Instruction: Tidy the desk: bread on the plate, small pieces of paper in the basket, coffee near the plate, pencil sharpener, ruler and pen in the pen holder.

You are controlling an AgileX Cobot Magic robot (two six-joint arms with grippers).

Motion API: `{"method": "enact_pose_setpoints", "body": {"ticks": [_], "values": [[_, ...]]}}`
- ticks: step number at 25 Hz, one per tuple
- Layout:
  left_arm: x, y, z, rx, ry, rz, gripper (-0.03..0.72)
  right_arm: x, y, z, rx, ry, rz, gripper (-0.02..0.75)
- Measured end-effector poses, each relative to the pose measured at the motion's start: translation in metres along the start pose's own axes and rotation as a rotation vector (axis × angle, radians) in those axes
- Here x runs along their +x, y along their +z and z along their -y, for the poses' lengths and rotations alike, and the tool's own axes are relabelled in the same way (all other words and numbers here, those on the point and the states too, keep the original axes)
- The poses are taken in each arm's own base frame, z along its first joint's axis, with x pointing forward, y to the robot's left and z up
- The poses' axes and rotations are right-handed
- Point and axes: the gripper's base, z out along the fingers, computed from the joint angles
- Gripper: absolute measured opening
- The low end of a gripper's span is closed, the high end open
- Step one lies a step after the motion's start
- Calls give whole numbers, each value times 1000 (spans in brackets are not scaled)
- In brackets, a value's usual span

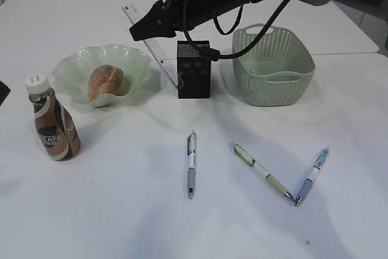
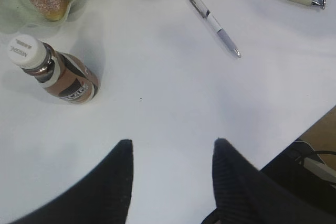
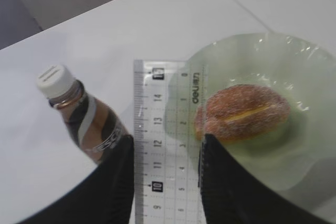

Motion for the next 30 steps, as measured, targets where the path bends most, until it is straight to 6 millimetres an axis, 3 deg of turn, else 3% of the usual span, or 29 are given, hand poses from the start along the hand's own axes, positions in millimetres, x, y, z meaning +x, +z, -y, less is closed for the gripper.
{"method": "enact_pose_setpoints", "body": {"ticks": [17,30], "values": [[0,0,0,0,0,0,340,-23,-19,53,569,77,334,303],[0,0,0,0,0,0,340,-13,-20,73,736,147,409,303]]}}
